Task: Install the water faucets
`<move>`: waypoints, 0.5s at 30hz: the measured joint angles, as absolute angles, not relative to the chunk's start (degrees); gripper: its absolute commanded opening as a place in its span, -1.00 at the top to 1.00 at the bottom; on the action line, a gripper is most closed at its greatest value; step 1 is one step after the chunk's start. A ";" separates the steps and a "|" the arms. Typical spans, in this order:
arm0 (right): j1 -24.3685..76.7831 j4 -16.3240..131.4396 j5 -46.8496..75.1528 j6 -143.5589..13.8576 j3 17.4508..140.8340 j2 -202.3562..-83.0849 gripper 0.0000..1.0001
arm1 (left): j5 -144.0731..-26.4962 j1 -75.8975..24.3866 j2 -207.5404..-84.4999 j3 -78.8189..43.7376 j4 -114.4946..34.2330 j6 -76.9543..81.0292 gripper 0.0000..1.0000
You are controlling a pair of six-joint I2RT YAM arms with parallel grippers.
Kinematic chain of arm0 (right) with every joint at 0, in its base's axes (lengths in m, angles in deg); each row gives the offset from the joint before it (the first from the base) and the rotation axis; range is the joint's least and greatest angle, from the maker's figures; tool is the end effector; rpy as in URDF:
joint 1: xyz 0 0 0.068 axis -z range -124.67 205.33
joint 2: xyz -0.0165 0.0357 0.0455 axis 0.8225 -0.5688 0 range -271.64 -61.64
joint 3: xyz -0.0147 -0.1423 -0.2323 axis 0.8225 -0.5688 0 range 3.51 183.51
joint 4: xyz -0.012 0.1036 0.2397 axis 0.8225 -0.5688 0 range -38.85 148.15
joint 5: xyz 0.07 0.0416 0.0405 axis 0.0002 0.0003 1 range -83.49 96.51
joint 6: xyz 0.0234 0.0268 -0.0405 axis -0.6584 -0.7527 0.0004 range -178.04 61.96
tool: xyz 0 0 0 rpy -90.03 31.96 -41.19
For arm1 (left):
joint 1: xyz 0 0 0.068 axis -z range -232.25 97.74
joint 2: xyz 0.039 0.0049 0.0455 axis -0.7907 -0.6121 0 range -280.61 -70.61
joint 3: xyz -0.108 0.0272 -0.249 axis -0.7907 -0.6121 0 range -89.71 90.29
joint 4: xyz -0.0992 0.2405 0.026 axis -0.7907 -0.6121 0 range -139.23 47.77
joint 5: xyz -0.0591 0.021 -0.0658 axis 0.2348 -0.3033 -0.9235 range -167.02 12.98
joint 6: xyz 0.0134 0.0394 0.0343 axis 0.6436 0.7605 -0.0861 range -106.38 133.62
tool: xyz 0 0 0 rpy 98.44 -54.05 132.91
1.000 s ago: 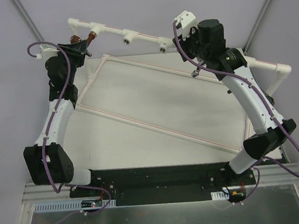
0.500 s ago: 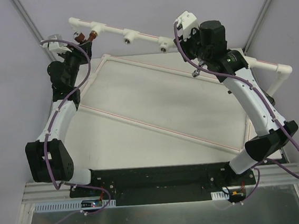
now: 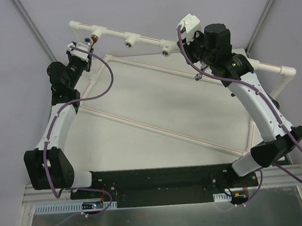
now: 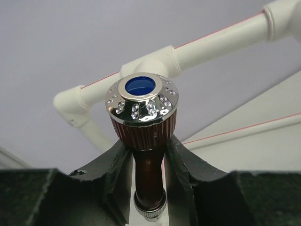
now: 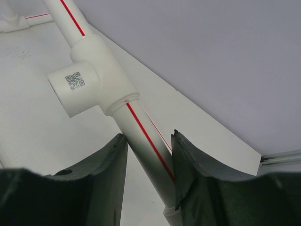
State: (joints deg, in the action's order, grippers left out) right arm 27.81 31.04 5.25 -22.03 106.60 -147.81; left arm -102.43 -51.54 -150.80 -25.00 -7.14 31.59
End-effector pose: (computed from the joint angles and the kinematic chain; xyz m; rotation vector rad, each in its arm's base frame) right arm 0.2905 0.1504 0.4862 -0.9078 1.4966 -0.1274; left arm 0.3269 -0.0194 0.4017 0.5747 1.1244 -0.0123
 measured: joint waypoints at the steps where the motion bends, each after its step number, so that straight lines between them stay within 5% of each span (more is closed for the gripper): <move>1: 27.74 31.06 5.34 -22.03 106.44 -147.61 1.00 | -102.63 -51.46 -150.49 -24.65 -8.91 34.39 1.00; 6: 27.52 31.15 5.60 -22.46 106.05 -146.76 1.00 | -103.11 -50.78 -149.00 -22.40 -17.33 47.64 0.60; 9: 27.37 30.91 5.69 -22.94 106.05 -146.43 1.00 | -103.09 -50.69 -148.15 -22.38 -19.25 50.76 0.07; 15: 27.06 30.32 5.93 -23.36 106.05 -145.91 1.00 | -103.63 -49.97 -145.68 -25.31 -19.51 51.40 -0.35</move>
State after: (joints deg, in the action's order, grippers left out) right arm 27.06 30.32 5.93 -23.36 106.05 -145.91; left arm -103.63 -49.97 -145.68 -25.31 -19.51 51.40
